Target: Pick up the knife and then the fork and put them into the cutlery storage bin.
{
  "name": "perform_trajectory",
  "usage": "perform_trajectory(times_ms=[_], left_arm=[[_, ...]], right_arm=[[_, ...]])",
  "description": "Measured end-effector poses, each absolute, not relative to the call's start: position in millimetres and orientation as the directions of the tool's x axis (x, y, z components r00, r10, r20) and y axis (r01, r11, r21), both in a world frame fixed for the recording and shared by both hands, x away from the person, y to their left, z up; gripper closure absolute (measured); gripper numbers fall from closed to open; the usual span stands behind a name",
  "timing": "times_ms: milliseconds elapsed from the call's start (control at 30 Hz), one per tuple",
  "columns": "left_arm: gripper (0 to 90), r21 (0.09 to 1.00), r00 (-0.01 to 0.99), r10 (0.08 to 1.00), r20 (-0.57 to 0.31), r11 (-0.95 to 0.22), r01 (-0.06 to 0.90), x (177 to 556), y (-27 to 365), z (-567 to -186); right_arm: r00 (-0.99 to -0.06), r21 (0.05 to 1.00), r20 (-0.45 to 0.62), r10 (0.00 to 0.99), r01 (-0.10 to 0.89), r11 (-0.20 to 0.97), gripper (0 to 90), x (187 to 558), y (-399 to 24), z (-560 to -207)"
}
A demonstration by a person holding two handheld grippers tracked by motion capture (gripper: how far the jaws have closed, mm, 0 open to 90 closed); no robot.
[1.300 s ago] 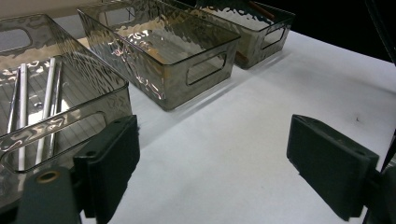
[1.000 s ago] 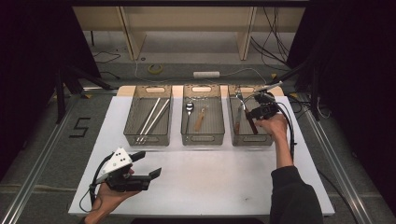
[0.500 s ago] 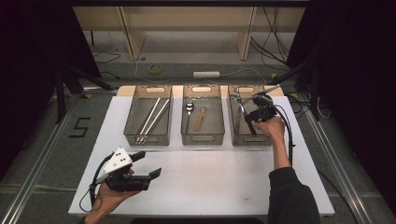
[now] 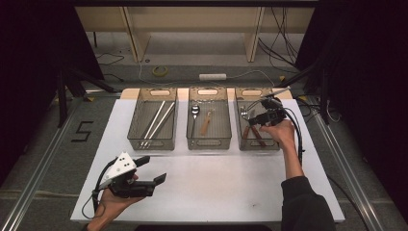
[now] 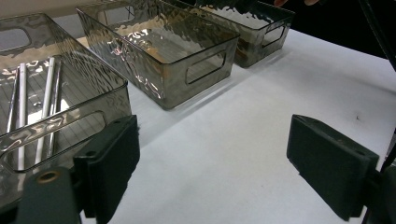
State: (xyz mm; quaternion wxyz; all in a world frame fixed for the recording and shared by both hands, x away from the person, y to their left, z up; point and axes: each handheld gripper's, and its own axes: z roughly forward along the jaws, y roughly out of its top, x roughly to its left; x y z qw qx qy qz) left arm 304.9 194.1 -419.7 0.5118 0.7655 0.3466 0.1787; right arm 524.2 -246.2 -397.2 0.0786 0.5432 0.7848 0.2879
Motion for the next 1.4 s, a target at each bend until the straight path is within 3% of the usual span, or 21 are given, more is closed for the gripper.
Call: perform_trajectory(times_ms=[500, 1033, 1400], left_arm=[[16.6, 0.907, 0.693, 0.715, -0.087, -0.231, 0.353, 305.3, 194.0, -420.2], [16.6, 0.906, 0.691, 0.718, -0.087, -0.231, 0.354, 305.3, 195.3, -420.3], [16.5, 0.905, 0.689, 0.718, -0.094, -0.228, 0.360, 305.5, 195.0, -420.0]], right_arm=[[-0.463, 0.615, 0.213, 0.860, 0.748, 0.250, 43.3, 500.6, -238.4, -392.8], [-0.535, 0.732, 0.210, 0.818, 0.641, 0.232, 39.2, 452.8, -230.5, -391.4], [-0.608, 0.791, 0.267, 0.748, 0.581, 0.190, 33.6, 417.8, -223.4, -394.6]])
